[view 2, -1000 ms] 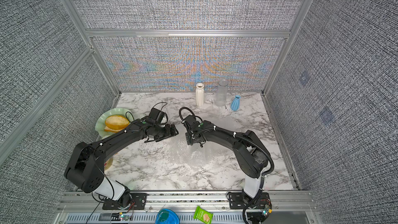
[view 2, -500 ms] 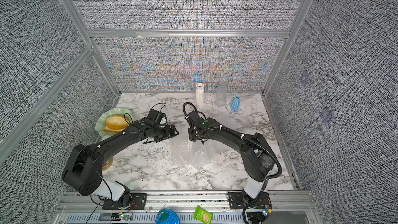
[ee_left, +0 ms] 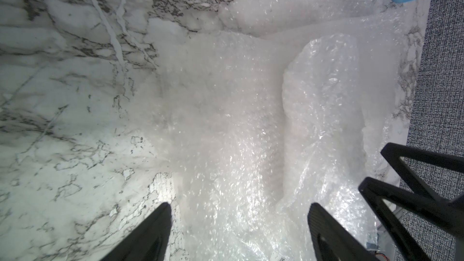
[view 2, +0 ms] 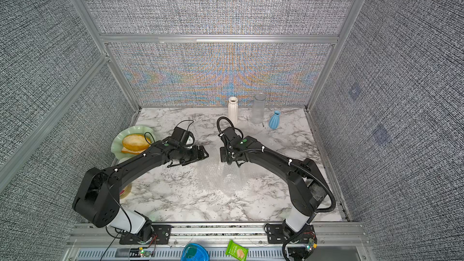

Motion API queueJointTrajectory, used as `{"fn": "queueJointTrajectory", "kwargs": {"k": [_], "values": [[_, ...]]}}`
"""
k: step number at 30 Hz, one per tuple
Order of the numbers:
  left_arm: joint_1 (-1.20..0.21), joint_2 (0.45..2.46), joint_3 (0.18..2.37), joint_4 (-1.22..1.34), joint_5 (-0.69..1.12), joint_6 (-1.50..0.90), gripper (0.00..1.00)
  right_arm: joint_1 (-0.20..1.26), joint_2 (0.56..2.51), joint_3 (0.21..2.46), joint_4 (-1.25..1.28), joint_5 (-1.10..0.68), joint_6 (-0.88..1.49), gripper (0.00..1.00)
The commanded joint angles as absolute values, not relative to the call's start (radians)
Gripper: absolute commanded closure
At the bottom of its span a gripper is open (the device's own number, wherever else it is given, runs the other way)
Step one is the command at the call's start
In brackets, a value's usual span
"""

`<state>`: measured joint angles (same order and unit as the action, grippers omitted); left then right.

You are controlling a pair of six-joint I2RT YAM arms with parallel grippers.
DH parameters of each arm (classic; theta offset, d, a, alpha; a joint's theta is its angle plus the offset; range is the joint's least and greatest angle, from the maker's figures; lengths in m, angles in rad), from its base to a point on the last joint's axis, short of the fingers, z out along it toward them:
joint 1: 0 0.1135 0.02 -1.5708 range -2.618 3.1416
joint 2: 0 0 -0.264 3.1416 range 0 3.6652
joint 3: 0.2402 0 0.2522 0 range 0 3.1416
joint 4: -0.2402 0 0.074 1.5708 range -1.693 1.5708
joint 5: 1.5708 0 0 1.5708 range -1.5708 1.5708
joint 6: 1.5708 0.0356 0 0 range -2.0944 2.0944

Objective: Unwrap the vase from the bubble wrap
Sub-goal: Unwrap the bubble wrap.

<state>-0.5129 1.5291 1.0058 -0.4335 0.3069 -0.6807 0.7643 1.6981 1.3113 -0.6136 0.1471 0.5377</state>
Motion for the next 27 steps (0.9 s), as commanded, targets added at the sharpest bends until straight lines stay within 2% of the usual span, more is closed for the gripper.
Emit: {"fn": "queueJointTrajectory", "kwargs": {"k": [1, 8, 13, 17, 20, 22, 25, 27], "values": [[-0.498, 1.516, 0.998, -0.417, 0.314, -0.661, 0.13, 0.793, 1.735, 1.357, -0.713, 0.252, 0.514, 0.26], [-0.470, 1.512, 0.984, -0.404, 0.332, -0.653, 0.13, 0.862, 1.883, 1.472, -0.835, 0.389, 0.502, 0.18], [-0.465, 1.515, 0.982, -0.400, 0.342, -0.647, 0.13, 0.884, 1.987, 1.570, -0.897, 0.425, 0.502, 0.13], [-0.462, 1.511, 0.978, -0.397, 0.345, -0.643, 0.13, 0.884, 2.078, 1.626, -0.952, 0.489, 0.513, 0.12], [-0.457, 1.507, 0.973, -0.397, 0.350, -0.640, 0.13, 0.875, 2.125, 1.635, -0.946, 0.473, 0.521, 0.12], [-0.451, 1.504, 0.971, -0.398, 0.352, -0.635, 0.13, 0.871, 2.130, 1.628, -0.928, 0.463, 0.525, 0.13], [-0.444, 1.496, 0.964, -0.402, 0.356, -0.629, 0.13, 0.853, 2.111, 1.603, -0.886, 0.423, 0.530, 0.20], [-0.435, 1.489, 0.959, -0.402, 0.359, -0.626, 0.13, 0.839, 2.089, 1.589, -0.866, 0.403, 0.532, 0.33]]}}
